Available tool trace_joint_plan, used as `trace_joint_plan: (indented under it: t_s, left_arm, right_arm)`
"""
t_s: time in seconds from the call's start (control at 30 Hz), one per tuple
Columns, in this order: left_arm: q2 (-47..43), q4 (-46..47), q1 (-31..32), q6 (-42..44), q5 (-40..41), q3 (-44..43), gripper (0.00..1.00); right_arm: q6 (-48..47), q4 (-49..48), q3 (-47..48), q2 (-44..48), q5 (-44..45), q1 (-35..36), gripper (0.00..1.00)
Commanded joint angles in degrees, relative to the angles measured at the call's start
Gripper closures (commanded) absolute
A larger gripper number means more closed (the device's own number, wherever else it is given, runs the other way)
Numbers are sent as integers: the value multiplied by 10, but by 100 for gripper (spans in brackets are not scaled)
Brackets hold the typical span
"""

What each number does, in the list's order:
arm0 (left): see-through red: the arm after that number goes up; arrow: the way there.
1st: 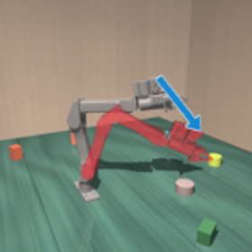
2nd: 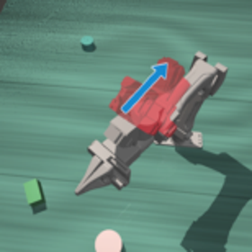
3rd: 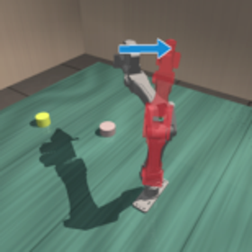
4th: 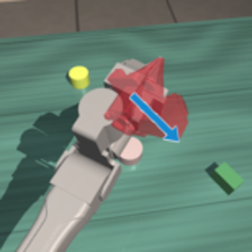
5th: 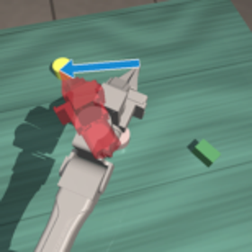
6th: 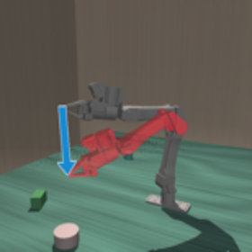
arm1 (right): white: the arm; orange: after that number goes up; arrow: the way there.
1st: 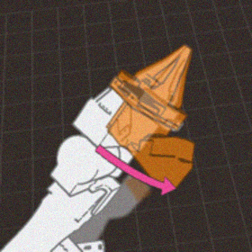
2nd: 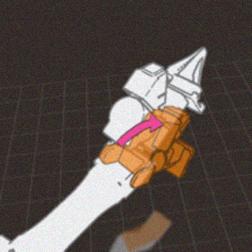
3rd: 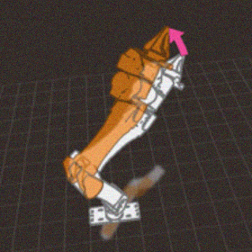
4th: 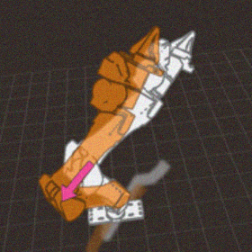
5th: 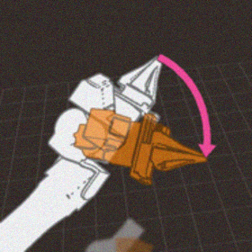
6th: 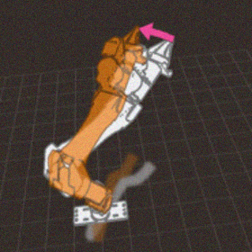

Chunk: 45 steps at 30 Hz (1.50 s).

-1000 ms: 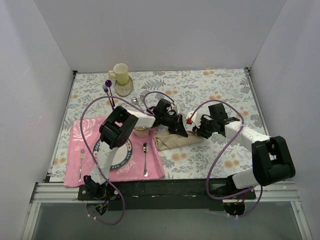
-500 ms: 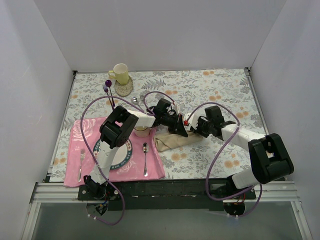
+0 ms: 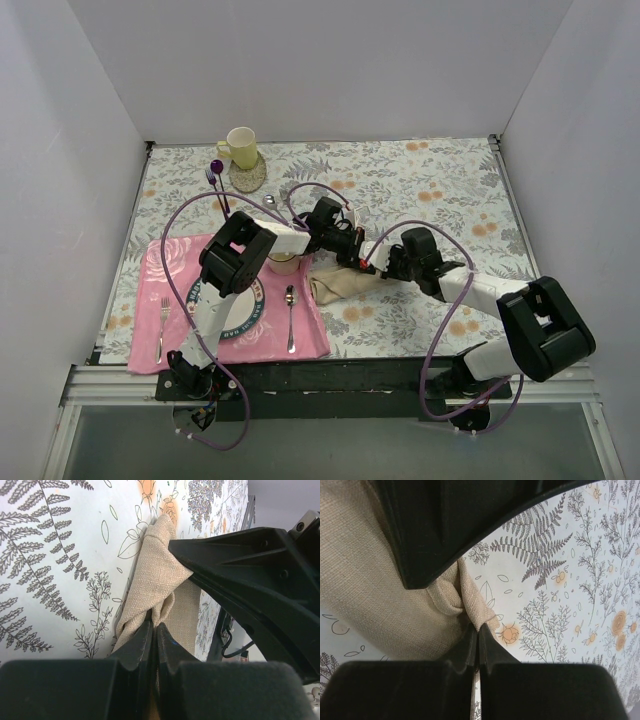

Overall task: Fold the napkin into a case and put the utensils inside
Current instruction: Stuff the top corner of the smaller-rectangle-folded napkin into the folded napkin.

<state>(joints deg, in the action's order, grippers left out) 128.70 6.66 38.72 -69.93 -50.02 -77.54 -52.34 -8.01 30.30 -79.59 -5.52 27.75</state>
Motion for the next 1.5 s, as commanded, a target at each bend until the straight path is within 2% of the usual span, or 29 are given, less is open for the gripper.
trace_joint_plan:
  t_s: [0.0,0.1,0.13,0.17,0.2,0.23,0.43,0.63,0.67,0.73,0.83,0.9,0.97,1.13,1.33,1.47]
  left_arm:
    - [18,-52,-9,25,51,15,100]
    - [17,-52,-10,26,49,18,100]
    - [18,-52,-10,27,49,18,100]
    - [17,-52,-10,27,48,19,100]
    - [20,-52,-10,27,47,19,100]
    - [20,-55,-10,29,46,17,100]
    - [23,-63,-10,37,44,11,100]
    - [25,-63,-10,37,46,8,100]
    - [26,-63,-10,37,46,7,100]
    - [30,-63,-10,36,45,5,100]
    - [33,-63,-10,34,44,1,100]
    - [36,-63,-11,33,43,-4,100]
    - [38,-63,-11,32,44,-7,100]
    - [42,-63,-11,34,44,-8,100]
    - [41,-63,-11,33,41,0,100]
    - [41,-63,-11,37,39,0,100]
  right_arm:
    - [-18,-8,-24,-3,43,10,99]
    - [-4,-5,-9,-5,50,16,99]
    - [4,2,-3,-3,45,16,93]
    - [8,9,0,3,42,16,83]
    - [12,9,5,7,40,16,62]
    - [14,9,5,12,39,17,59]
    - [38,-14,11,-8,52,18,65]
    - [13,-75,-31,-8,75,20,86]
    - [9,-80,-36,-7,76,21,93]
    - [1,-75,-42,0,77,22,94]
    - [-4,-55,-45,23,59,23,87]
    - [0,-8,-26,35,38,23,80]
    - [8,45,-7,49,22,22,68]
    - [30,132,46,70,-20,23,58]
    - [71,221,120,59,-61,-6,59]
    - [103,289,193,24,-173,-57,63]
